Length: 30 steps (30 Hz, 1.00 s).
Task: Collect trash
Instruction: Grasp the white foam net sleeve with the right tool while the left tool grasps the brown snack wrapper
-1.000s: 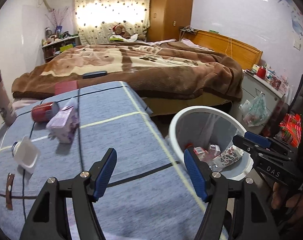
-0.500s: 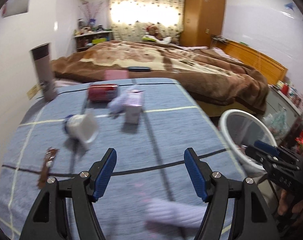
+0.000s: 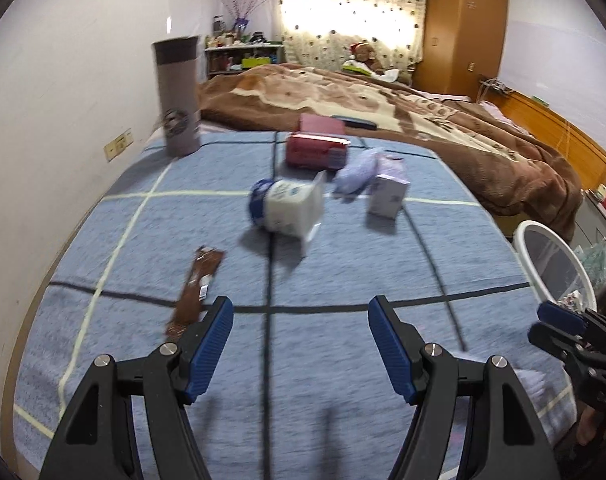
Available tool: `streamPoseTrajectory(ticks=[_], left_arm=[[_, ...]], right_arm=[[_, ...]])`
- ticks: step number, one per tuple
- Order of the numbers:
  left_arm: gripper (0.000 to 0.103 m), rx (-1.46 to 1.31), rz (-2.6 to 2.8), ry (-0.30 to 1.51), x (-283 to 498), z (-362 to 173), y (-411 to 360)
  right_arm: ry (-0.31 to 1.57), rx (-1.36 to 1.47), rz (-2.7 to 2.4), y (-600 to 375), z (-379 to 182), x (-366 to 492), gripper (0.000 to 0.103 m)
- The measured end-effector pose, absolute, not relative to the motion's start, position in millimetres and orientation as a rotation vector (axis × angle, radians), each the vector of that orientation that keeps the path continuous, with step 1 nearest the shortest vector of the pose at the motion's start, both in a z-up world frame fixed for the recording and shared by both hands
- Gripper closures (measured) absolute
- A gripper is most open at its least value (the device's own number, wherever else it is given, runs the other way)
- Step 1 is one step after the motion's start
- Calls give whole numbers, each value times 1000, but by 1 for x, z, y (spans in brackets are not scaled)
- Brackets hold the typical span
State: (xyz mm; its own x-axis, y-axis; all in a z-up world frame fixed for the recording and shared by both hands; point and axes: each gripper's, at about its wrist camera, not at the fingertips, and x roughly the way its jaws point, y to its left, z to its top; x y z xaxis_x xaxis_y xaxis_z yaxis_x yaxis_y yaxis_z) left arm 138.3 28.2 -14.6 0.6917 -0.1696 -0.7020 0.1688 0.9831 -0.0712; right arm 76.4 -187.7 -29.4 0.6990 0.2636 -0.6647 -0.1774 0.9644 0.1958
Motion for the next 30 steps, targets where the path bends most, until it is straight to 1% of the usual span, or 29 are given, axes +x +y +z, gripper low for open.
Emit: streamPoseTrajectory(ticks=[8, 13, 22, 25, 26, 27, 28, 30], left_arm=[[31, -27, -117, 832, 148, -32, 75], [31, -19, -76, 850, 159, -43, 93], [31, -48, -95, 897, 185, -55, 105], [31, -32, -98, 907, 192, -57, 102], [31, -30, -102, 907, 193, -57, 102], [31, -28, -110, 907, 194, -56, 101], [31, -24, -110, 910, 196, -57, 100], [31, 3, -106, 911, 198, -58, 97]], right_arm=[[806, 59, 396, -159, -41, 67, 57], [834, -25, 393, -144, -47, 64, 53], [867, -185, 322, -122, -57, 69, 53], [872, -157, 323, -122, -56, 73, 53], [876, -144, 317, -122, -56, 75, 53], [876, -138, 315, -122, -55, 76, 56], [876, -134, 318, -121, -55, 76, 60], [877, -129, 316, -119, -55, 78, 66]])
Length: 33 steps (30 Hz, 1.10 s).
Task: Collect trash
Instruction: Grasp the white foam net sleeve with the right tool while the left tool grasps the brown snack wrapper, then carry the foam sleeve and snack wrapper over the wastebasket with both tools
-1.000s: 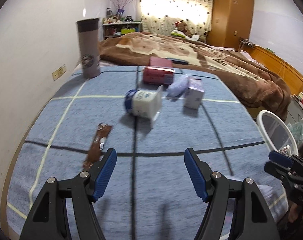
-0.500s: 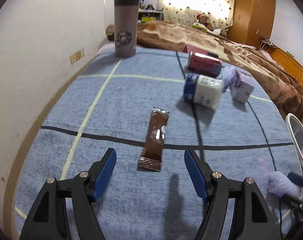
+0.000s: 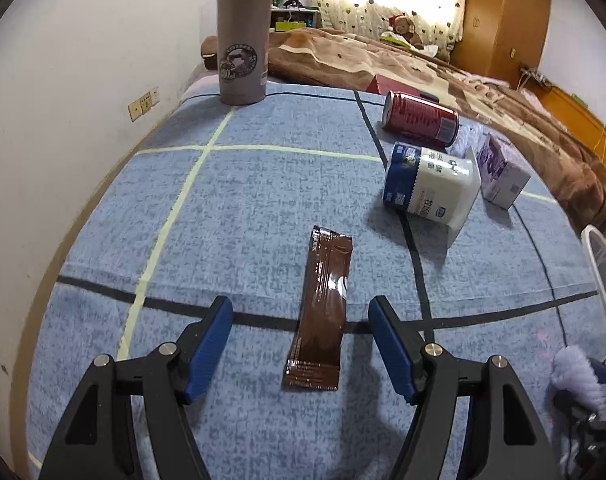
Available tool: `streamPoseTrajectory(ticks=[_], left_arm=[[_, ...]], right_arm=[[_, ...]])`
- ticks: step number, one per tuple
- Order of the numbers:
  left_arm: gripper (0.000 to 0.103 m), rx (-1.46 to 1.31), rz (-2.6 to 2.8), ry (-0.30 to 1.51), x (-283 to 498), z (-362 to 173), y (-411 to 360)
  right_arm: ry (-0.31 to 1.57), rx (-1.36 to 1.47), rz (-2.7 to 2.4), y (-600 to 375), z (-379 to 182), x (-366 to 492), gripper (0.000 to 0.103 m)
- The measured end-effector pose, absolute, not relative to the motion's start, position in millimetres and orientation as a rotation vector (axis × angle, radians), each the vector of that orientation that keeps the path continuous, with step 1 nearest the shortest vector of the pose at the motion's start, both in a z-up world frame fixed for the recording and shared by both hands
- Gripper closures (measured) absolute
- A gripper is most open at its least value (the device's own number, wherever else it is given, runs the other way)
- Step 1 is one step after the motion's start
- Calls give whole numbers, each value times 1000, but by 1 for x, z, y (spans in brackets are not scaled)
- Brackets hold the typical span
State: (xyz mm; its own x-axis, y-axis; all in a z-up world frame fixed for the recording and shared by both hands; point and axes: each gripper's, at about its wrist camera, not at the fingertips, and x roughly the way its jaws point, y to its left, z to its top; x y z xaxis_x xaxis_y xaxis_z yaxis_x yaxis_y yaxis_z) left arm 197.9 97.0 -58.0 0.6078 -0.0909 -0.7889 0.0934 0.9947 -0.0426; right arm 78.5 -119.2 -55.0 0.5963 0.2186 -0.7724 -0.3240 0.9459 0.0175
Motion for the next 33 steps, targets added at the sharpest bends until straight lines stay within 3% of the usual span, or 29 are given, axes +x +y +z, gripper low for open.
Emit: streamPoseTrajectory(ticks=[5, 17, 33], left_arm=[[33, 41, -110, 913, 201, -58, 90], [81, 109, -139, 907, 203, -56, 70], [81, 77, -197, 839, 176, -31, 52]], right_arm=[[886, -107, 316, -118, -55, 86, 70], [888, -39, 287, -125, -52, 102, 73], [834, 35, 252, -142, -42, 103, 77]])
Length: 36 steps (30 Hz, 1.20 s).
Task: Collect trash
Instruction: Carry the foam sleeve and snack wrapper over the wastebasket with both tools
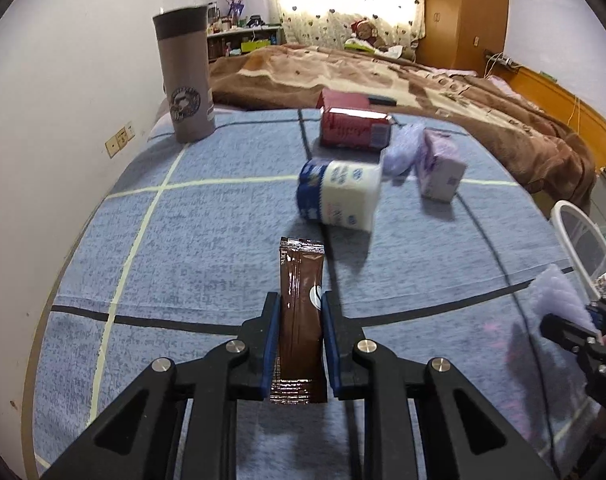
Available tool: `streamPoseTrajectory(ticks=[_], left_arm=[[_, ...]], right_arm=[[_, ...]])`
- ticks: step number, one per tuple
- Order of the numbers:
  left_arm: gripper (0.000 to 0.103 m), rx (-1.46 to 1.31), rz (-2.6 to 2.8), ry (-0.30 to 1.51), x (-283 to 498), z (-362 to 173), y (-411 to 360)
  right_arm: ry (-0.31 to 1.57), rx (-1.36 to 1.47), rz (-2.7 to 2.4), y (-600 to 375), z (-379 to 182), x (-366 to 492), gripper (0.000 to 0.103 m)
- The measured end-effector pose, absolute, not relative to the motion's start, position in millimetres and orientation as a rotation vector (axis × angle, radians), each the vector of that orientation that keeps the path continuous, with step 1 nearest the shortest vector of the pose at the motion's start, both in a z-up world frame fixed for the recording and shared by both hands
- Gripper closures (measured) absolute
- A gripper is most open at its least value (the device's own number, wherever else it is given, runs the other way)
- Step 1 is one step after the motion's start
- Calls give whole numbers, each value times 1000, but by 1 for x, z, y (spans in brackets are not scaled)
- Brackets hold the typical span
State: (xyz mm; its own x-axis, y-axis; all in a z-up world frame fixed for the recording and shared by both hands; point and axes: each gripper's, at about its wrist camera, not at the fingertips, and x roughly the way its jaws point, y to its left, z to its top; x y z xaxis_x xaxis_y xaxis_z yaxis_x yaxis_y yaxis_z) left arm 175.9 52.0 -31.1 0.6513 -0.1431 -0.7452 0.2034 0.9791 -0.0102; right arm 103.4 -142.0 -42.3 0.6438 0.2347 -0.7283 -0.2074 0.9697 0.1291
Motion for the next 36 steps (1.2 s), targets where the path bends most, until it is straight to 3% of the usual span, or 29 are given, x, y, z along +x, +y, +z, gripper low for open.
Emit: streamPoseTrajectory(ticks=[36], left_arm=[[81, 118, -522, 703, 133, 29, -116]], right_arm=[[674, 183, 20, -253, -9, 75, 77]])
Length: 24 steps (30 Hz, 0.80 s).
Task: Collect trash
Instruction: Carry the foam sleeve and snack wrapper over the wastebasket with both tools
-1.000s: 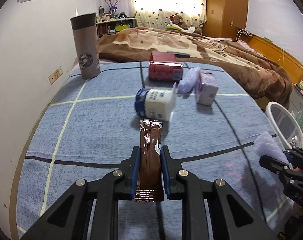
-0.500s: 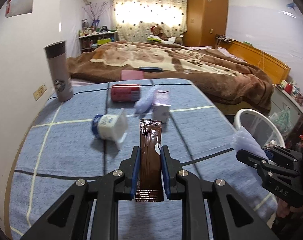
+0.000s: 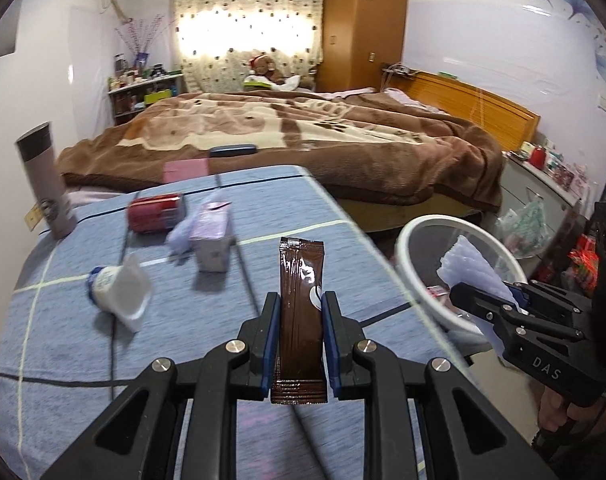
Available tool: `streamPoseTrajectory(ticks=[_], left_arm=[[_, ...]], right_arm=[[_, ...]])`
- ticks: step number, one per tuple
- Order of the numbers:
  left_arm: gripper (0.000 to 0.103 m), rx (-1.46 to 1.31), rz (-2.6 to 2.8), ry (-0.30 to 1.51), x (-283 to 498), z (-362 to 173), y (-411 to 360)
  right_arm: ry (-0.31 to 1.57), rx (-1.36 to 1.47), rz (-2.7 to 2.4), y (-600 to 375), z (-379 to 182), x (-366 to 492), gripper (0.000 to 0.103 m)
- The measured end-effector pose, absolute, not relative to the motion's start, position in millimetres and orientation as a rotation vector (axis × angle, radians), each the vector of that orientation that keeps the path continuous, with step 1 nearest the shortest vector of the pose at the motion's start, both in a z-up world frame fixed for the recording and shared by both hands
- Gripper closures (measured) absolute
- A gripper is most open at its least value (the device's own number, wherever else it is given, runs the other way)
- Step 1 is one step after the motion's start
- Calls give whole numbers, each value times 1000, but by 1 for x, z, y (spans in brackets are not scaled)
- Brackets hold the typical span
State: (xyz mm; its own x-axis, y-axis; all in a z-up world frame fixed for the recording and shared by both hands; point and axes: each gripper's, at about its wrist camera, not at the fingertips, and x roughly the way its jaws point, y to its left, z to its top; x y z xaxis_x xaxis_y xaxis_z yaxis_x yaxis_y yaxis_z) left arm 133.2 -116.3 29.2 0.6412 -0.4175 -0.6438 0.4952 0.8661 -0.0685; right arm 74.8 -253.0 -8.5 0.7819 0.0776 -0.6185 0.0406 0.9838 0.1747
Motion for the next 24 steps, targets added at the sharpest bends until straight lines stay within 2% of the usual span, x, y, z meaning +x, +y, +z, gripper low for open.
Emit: streamPoseTrajectory(ticks=[14, 24], left_arm=[[81, 158, -669, 730, 128, 25, -207], [81, 169, -754, 798, 131, 8, -266]], right_arm=[[656, 231, -127, -313, -9, 59, 77], [715, 269, -227, -353, -24, 65, 77]])
